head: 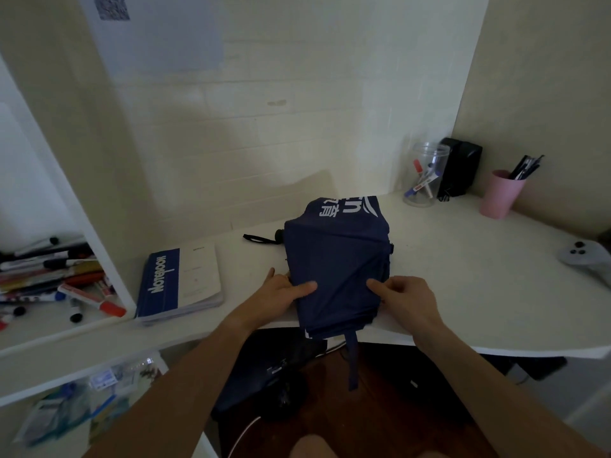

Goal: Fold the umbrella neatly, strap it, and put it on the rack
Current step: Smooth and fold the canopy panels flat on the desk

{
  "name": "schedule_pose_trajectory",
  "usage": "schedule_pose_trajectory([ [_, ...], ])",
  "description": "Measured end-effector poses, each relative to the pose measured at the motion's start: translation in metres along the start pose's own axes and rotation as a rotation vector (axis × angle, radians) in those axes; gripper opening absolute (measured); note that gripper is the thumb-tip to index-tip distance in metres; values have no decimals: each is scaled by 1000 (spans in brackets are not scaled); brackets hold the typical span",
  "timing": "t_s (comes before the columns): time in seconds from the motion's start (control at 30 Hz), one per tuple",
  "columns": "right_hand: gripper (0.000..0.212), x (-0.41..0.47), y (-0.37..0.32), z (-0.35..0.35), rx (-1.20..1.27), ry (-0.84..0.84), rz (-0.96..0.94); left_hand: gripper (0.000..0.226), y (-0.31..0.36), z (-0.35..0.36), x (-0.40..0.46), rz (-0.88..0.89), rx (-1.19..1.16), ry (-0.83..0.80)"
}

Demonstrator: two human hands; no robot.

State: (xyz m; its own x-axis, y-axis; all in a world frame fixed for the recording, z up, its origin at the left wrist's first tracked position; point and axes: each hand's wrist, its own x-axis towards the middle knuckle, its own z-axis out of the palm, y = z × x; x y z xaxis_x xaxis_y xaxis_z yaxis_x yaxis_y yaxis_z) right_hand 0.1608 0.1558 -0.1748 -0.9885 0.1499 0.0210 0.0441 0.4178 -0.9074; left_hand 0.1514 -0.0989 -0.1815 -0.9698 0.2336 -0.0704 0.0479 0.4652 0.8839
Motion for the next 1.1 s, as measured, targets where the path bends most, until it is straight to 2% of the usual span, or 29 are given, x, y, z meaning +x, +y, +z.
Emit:
schedule_pose_trajectory([
  [0.1, 30, -2, 4, -5, -174, 38, -79, 48, -3, 2, 3, 6, 135, 36],
  [0.2, 35, -1, 14, -7, -346, 38, -107, 59, -12, 5, 3, 41, 210, 118],
  [0.3, 40, 0, 18, -6, -442, 5, -148, 60, -14, 10, -1, 135, 269, 208],
  [0.4, 30, -2, 14, -6, -548, 36, -203, 52, -20, 14, -6, 241, 296, 293],
  [0.43, 32, -3, 13, -7, -568, 84, -295, 51, -21, 15, -7, 267, 302, 310],
  [0.5, 31, -6, 9, -8, -524, 152, -615, 48, -22, 15, -7, 283, 318, 317],
  [0.57, 21, -8, 0, -4, -489, 85, -847, 47, -24, 15, -4, 291, 347, 316],
  [0.6, 17, -5, -1, -2, -512, 30, -875, 47, -24, 15, -3, 294, 361, 307],
  [0.67, 23, 4, 3, 1, -616, -64, -816, 50, -25, 13, -1, 288, 396, 290],
  [0.77, 50, 10, 22, 0, -773, -227, -712, 50, -26, 11, -2, 268, 418, 268],
  [0.97, 73, 8, 40, -9, -873, -376, -605, 37, -16, 14, -12, 241, 480, 417],
  [1.03, 70, 7, 40, -8, -897, -409, -566, 40, -7, 18, -19, 331, 540, 602],
  [1.1, 74, 5, 39, -6, -909, -417, -546, 31, 9, 24, -25, 571, 595, 703],
])
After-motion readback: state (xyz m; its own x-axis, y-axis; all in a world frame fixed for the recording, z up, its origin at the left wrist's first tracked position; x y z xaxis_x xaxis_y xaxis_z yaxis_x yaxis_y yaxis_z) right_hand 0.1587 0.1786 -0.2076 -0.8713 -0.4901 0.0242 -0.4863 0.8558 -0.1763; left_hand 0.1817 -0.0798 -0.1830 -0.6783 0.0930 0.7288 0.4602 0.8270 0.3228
